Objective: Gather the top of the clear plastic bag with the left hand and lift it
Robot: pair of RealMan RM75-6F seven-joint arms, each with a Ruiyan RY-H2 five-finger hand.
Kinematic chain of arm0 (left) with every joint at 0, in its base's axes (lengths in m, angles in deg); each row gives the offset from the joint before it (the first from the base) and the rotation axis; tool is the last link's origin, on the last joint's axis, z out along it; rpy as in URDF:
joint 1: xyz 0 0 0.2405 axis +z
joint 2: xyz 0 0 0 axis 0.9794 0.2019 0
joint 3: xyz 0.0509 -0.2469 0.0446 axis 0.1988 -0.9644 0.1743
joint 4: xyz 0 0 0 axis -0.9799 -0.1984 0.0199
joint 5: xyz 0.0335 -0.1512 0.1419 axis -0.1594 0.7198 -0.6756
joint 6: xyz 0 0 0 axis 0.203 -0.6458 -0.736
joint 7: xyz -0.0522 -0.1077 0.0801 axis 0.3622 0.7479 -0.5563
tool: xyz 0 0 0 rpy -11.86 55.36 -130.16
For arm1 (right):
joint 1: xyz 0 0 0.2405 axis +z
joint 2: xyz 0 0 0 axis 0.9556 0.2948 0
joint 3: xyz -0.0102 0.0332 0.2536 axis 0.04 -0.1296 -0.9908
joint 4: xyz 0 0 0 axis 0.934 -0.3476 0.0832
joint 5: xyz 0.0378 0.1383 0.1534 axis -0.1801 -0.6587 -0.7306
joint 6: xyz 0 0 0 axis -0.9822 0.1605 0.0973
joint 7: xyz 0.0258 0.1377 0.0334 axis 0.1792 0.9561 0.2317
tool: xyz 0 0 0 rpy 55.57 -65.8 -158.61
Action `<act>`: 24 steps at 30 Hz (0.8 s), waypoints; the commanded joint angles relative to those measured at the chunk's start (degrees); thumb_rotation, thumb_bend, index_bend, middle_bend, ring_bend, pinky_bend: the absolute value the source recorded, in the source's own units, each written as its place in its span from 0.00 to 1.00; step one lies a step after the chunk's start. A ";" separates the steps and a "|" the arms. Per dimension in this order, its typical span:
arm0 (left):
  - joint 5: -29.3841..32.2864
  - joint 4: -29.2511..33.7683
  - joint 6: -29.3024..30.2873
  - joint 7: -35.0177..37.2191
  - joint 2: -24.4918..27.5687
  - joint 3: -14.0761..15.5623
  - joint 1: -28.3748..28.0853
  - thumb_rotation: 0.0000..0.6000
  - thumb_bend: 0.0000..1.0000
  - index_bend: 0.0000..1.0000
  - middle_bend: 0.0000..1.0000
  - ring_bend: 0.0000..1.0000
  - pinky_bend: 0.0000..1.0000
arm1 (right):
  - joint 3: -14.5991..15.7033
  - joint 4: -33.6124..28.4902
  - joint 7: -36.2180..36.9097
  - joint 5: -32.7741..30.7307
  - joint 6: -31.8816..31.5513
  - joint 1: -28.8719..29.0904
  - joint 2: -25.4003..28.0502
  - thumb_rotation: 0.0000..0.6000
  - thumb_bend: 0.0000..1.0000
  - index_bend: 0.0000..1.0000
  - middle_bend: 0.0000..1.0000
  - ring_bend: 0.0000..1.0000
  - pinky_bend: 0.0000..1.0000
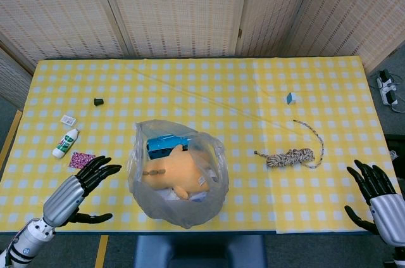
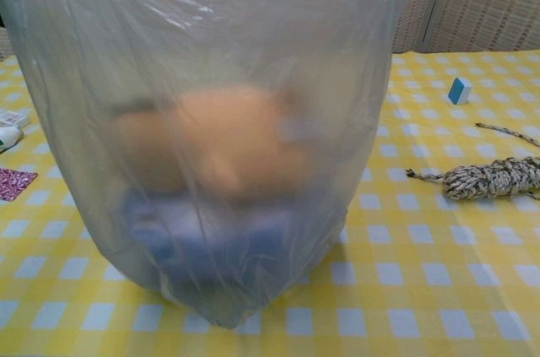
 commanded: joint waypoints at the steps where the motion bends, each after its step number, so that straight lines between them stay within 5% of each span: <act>1: -0.79 2.29 -1.02 4.09 2.50 -1.06 -3.82 1.00 0.11 0.13 0.17 0.05 0.06 | -0.07 -0.01 0.13 -0.17 0.02 0.05 0.05 1.00 0.34 0.00 0.00 0.00 0.00; 14: 1.32 2.21 0.63 -8.10 0.42 -5.93 -5.25 1.00 0.07 0.15 0.17 0.03 0.03 | 0.16 -0.22 0.29 -0.87 1.36 0.50 0.13 1.00 0.34 0.00 0.00 0.00 0.00; 24: 0.45 2.75 -1.07 -7.54 -0.87 -4.95 -7.03 1.00 0.07 0.15 0.17 0.03 0.03 | 0.31 0.04 1.66 -0.53 0.45 0.28 0.49 1.00 0.34 0.00 0.00 0.00 0.00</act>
